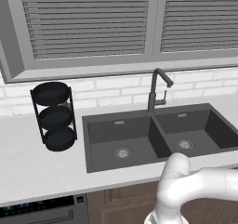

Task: Pick the garlic from the sink and place it in the bowl. Then pick the bowl and place it in the microwave. Then close the microwave door and press the start button.

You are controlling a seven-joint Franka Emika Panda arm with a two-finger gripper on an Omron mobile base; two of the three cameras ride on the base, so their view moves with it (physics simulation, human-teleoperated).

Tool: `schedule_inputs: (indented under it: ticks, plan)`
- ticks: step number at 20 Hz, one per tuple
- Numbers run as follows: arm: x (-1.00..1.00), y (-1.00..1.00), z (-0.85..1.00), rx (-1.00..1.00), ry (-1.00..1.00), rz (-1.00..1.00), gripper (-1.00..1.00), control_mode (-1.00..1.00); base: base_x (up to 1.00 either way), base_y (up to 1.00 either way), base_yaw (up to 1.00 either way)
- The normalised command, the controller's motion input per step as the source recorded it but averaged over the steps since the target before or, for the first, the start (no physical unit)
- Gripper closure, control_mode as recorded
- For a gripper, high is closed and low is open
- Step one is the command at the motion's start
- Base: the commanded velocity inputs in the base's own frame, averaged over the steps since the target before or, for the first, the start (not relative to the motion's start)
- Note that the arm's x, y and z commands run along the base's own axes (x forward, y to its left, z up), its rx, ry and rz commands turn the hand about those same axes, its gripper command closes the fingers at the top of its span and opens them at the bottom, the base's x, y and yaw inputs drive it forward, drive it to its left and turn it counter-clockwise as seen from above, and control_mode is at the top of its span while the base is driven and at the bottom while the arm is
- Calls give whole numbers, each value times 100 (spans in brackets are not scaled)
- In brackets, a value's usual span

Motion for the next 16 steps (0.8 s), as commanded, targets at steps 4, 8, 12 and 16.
schedule_inputs:
  ticks: [4, 8, 12, 16]
  plan:
    - [5, -3, -24, 0, 0, 0, 100, -100, 0, 0, 0]
    - [0, 0, -35, 0, 0, 0, 100, -100, 0, 0, 0]
    - [9, -2, -30, 0, 0, 0, 100, -100, 0, 0, 0]
    - [20, -8, -28, 0, 3, 1, 100, -100, 0, 0, 0]
